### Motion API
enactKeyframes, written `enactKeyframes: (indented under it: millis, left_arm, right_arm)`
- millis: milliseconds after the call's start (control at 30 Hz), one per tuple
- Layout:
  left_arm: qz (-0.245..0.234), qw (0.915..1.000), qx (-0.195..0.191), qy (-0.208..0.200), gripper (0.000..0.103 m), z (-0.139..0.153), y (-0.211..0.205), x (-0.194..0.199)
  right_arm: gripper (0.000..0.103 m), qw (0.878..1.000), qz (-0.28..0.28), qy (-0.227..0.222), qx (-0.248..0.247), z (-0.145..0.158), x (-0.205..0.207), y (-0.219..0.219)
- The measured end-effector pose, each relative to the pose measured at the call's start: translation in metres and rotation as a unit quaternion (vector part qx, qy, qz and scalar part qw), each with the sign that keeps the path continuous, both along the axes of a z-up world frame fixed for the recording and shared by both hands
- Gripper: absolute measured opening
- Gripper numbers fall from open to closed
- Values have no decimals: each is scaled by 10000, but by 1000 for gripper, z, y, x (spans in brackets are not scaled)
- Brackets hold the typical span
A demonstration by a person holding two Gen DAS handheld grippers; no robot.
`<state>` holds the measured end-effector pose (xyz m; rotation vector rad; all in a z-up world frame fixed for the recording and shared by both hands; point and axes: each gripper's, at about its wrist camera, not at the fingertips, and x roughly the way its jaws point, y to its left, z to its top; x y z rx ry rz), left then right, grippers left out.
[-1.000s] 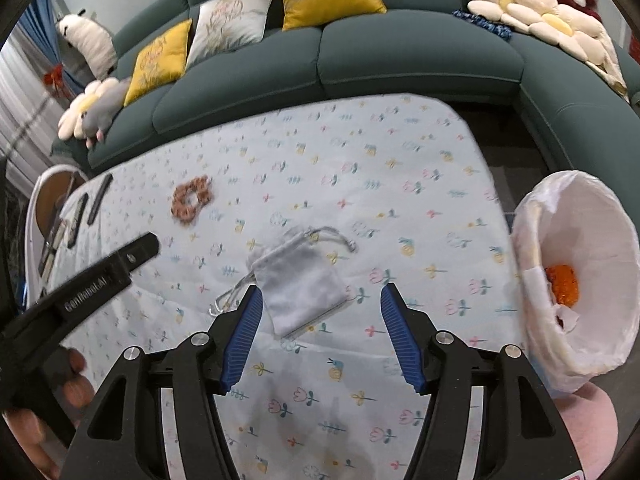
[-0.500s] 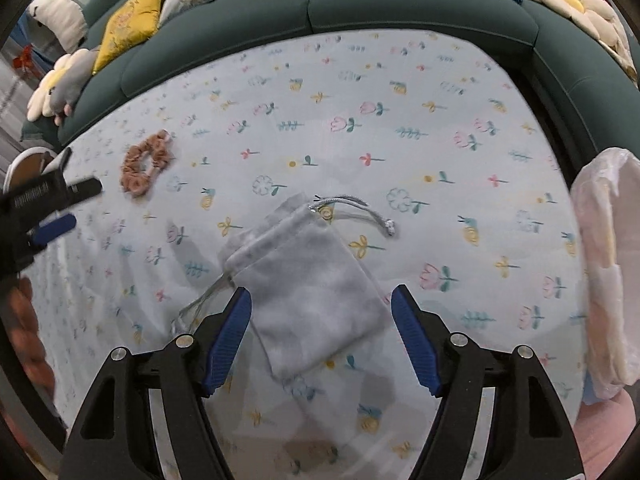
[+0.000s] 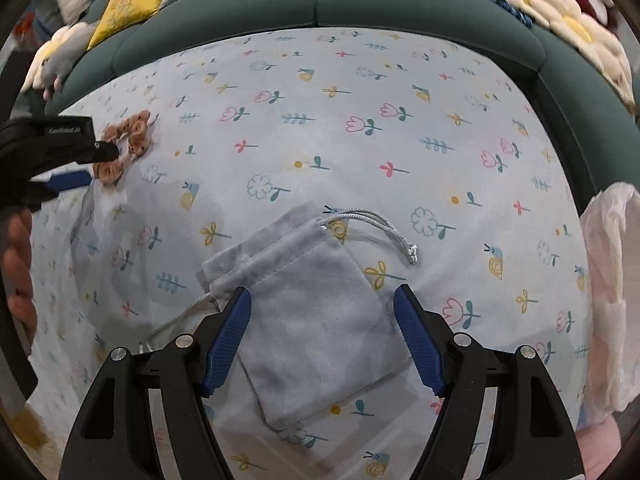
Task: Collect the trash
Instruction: 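Grasp the pink scrunchie with the left gripper while the right grasps the grey pouch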
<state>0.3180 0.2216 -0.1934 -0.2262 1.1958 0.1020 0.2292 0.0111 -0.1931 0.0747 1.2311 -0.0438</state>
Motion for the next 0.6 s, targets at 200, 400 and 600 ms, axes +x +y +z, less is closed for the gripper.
enactKeyframes:
  millis: [200,400,600]
  left_arm:
    - [-97,9999,-9,98,13,1,-11,-16]
    - [-226,9995,-78,224,11,4,-32,-57]
    - [-419,9986,-179,285,11,15,-65,-105]
  right_arm:
    - [39,9999,143,3,96,4,-7,3]
    - [8,9988,79,129,476,7,-28,-3]
    - [5,9961,-220,195,834,16,-58,-27]
